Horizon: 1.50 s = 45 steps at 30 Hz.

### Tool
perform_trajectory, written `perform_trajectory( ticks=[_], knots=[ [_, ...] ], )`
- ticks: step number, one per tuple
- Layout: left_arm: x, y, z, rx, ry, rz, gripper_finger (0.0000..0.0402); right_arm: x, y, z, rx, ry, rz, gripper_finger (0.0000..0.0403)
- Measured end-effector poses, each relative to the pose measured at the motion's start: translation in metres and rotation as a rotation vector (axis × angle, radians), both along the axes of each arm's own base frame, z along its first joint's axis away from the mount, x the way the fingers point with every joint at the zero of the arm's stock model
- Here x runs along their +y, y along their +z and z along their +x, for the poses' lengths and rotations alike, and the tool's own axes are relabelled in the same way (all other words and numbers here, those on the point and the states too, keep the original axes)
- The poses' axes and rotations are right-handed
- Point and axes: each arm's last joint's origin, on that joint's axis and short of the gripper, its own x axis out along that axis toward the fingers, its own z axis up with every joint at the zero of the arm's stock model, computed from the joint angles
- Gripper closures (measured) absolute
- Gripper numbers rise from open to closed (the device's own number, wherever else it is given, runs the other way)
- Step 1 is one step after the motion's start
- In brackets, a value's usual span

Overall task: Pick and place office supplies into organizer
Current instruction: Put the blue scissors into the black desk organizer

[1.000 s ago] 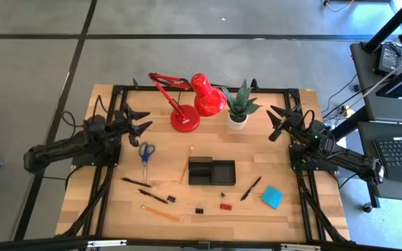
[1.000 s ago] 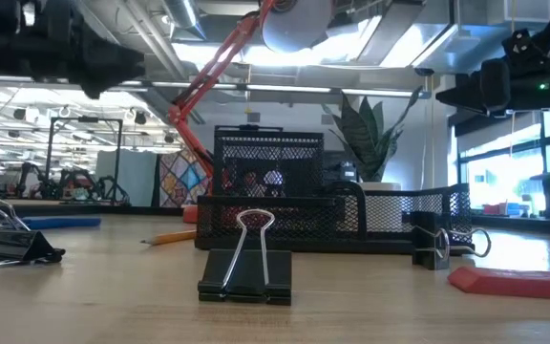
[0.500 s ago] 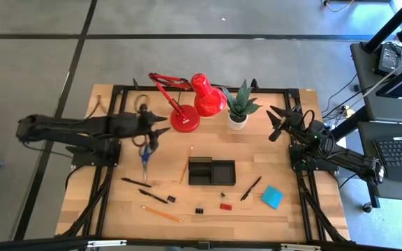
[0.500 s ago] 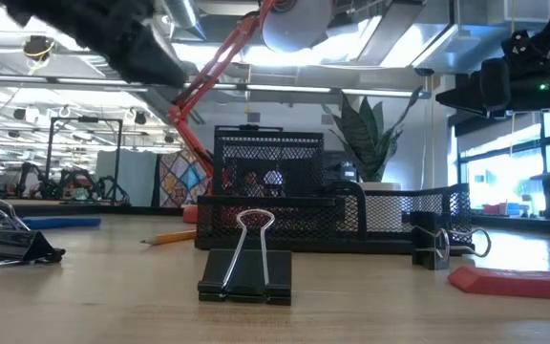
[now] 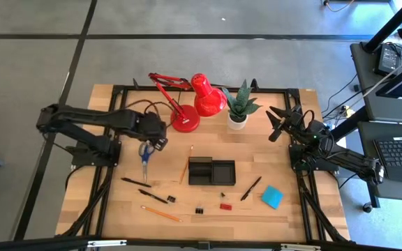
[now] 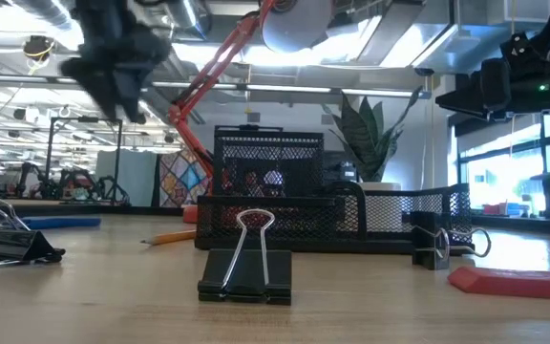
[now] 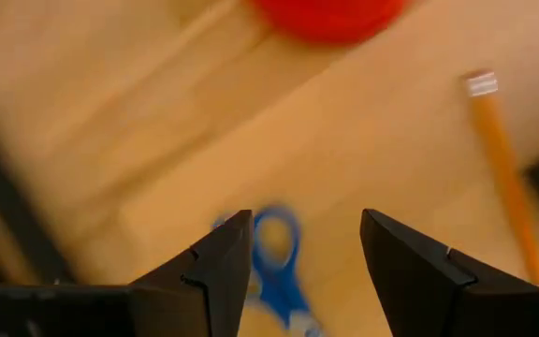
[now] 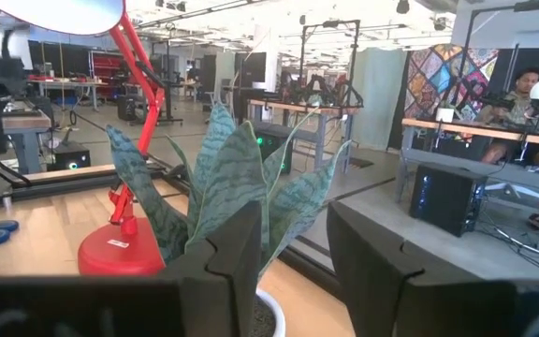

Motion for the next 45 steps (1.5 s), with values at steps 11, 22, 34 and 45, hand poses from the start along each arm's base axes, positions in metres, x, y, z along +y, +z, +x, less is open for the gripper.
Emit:
perform_trajectory(
  ticks=[11, 22, 34, 45],
  knots=[
    [-0.002, -0.030, 0.006, 0.278, 0.144, -0.084, 0.0208, 0.000, 0.000, 0.000, -0.002, 0.001, 0.002, 0.0275],
    [0.011, -0.048, -0.006, 0.358, 0.068, -0.113, 0.0208, 0.000, -0.001, 0.000, 0.008, 0.001, 0.004, 0.0275],
    [0.020, -0.084, -0.028, 0.113, 0.187, -0.229, 0.0208, 0.000, -0.003, 0.000, 0.026, 0.000, 0.011, 0.0275],
    [0.019, -0.099, -0.025, 0.042, 0.224, -0.274, 0.0208, 0.000, -0.003, 0.000, 0.033, 0.000, 0.010, 0.0275]
  ],
)
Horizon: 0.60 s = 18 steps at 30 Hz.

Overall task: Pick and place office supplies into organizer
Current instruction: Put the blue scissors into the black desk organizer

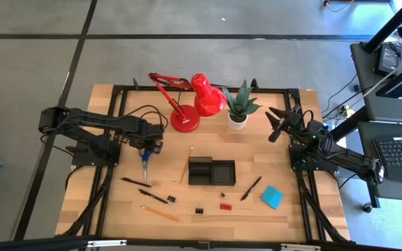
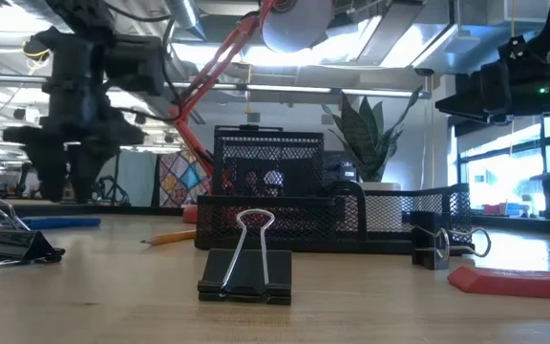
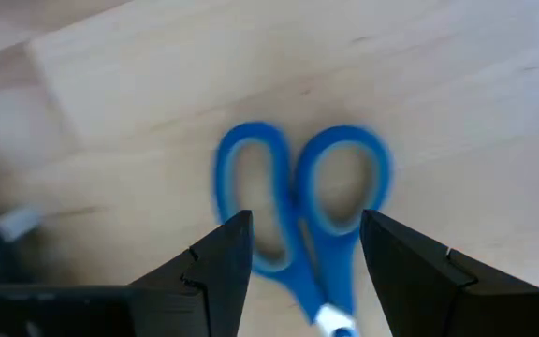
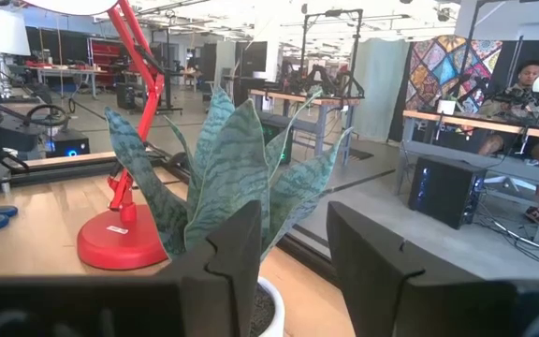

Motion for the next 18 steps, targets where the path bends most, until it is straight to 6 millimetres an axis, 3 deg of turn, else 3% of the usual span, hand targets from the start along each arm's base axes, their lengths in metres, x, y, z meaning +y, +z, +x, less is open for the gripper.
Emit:
perform_trajectory(
  ticks=[4, 18],
  knots=[
    [0.001, -0.001, 0.006, -0.045, -0.012, 0.011, 0.0208, 0.000, 0.000, 0.000, 0.000, 0.000, 0.000, 0.0275],
    [0.002, -0.020, 0.011, 0.073, -0.008, -0.010, 0.0208, 0.000, 0.000, 0.000, 0.001, 0.000, 0.000, 0.0275]
  ],
)
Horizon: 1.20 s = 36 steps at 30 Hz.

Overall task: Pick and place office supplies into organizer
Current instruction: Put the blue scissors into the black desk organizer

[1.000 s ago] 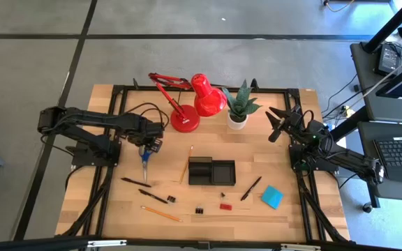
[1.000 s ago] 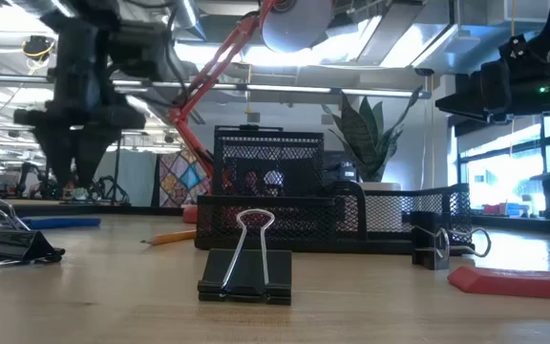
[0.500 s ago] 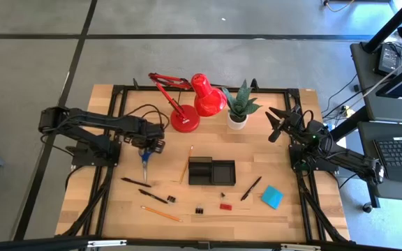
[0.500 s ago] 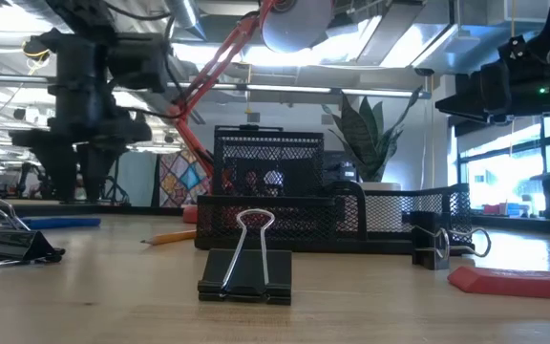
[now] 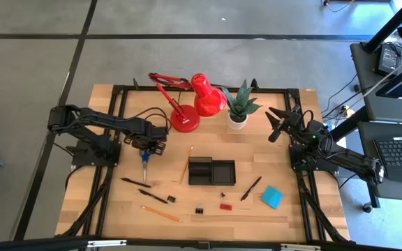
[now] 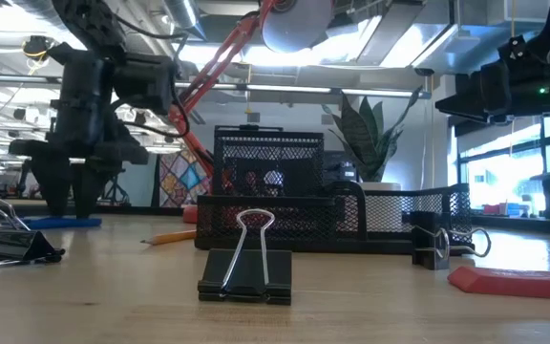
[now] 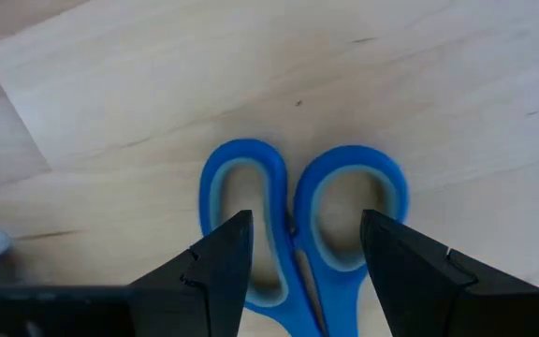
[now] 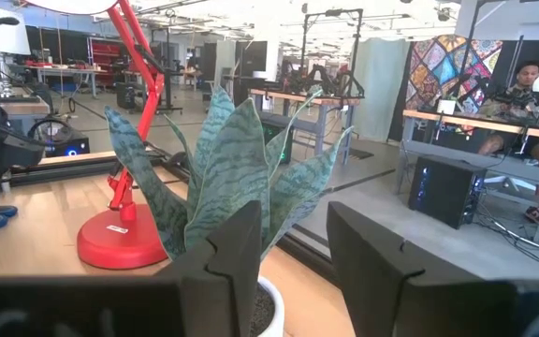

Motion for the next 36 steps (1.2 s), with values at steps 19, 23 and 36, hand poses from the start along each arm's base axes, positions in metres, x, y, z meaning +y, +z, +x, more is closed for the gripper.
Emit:
perform_trajectory(
  ticks=[19, 23, 36],
  knots=[
    [0.000, 0.000, 0.006, -0.059, -0.028, -0.019, 0.0251, 0.000, -0.001, 0.000, 0.006, 0.000, 0.002, 0.0275],
    [0.000, -0.006, 0.007, -0.027, -0.058, -0.023, 0.0267, 0.000, -0.001, 0.000, 0.005, 0.000, 0.002, 0.0275],
    [0.002, -0.013, 0.013, 0.018, -0.082, -0.009, 0.0277, 0.000, -0.001, 0.000, 0.007, 0.000, 0.003, 0.0275]
  ],
)
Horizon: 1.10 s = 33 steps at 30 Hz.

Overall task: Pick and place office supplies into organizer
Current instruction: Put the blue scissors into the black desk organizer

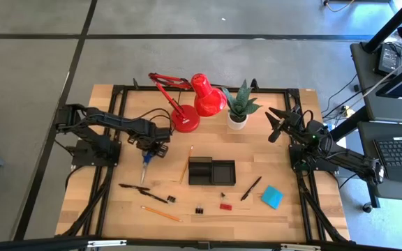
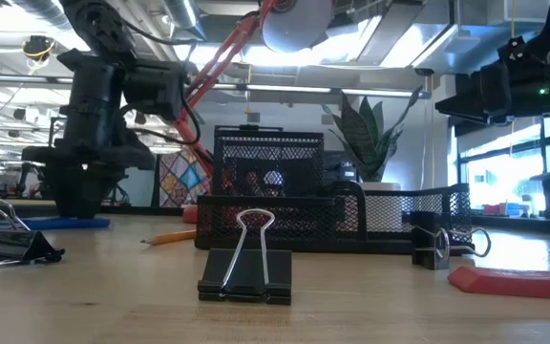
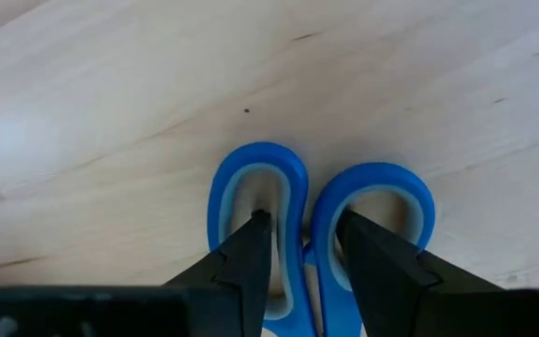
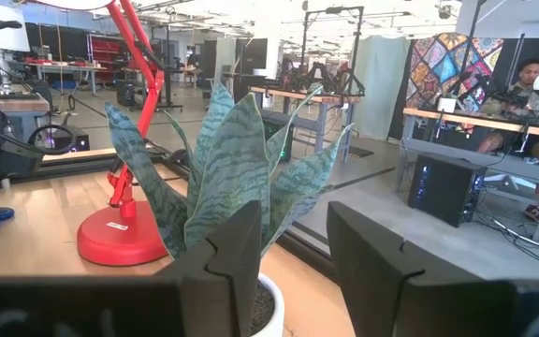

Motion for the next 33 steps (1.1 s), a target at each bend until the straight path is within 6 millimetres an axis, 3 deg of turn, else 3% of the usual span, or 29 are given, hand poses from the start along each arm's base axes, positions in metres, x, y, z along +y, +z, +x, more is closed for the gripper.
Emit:
perform_trajectory(
  ticks=[11, 21, 25, 33],
  knots=[
    [0.001, 0.001, -0.002, -0.006, -0.033, 0.044, 0.0322, 0.000, 0.000, 0.000, 0.001, 0.000, 0.000, 0.0275],
    [-0.006, 0.003, -0.001, -0.017, -0.118, 0.092, 0.0323, 0.000, 0.000, 0.000, 0.001, 0.000, 0.000, 0.0275],
    [-0.008, 0.011, -0.003, -0.058, -0.132, 0.134, 0.0324, 0.000, 0.000, 0.000, 0.001, 0.000, 0.000, 0.0275],
    [-0.015, 0.045, -0.011, -0.243, -0.172, 0.167, 0.0326, 0.000, 0.000, 0.000, -0.002, 0.000, 0.003, 0.0275]
  ],
)
